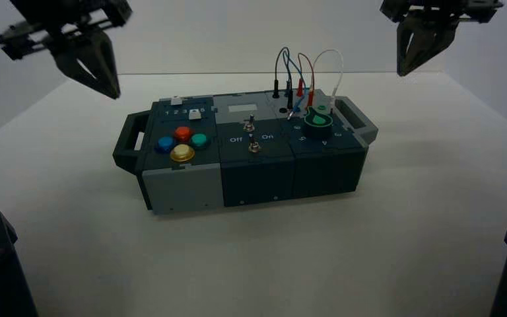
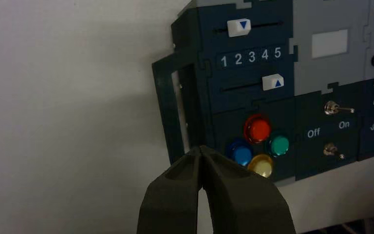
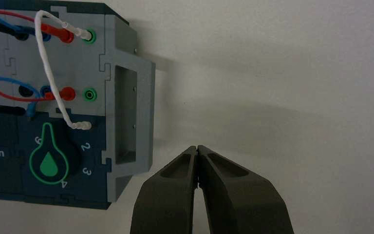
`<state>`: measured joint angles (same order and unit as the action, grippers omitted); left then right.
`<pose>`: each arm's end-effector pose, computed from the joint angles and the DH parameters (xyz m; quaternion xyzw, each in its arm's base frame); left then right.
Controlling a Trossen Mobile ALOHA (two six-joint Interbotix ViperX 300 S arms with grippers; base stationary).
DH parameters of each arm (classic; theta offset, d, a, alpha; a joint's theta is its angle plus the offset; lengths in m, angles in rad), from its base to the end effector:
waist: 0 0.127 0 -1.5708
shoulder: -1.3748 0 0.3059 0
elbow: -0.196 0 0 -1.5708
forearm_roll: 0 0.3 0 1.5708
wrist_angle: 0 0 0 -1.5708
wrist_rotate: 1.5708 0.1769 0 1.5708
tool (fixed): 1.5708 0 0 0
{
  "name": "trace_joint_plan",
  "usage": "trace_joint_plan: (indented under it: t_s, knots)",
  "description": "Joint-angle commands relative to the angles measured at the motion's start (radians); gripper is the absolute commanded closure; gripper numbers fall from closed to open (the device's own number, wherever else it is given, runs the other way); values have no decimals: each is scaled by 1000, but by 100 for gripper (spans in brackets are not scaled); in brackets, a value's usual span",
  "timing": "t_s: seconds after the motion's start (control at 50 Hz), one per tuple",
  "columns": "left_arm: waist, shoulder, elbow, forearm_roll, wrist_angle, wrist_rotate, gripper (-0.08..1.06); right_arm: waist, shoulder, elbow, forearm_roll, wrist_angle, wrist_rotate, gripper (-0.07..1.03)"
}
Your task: Move the box to the left.
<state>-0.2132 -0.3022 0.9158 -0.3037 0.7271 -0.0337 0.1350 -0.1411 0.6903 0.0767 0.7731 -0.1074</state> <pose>0.2430 -0.0886 0.0906 -0.0978 0.6281 -0.0804 0.7677 0.3122 0.0520 0.1047 -0.0456 0.6108 0.0904 0.7853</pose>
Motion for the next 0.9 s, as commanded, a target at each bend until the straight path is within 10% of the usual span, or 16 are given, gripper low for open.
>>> trace_joint_plan:
  t_s: [0.02, 0.9]
  knots:
    - [-29, 38, -11, -3, -46, -5, 101, 6, -2, -26, 5, -21, -6, 98]
    - [-52, 354, -97, 26, -158, 6, 101, 26, 130, -23, 18, -135, -6, 98]
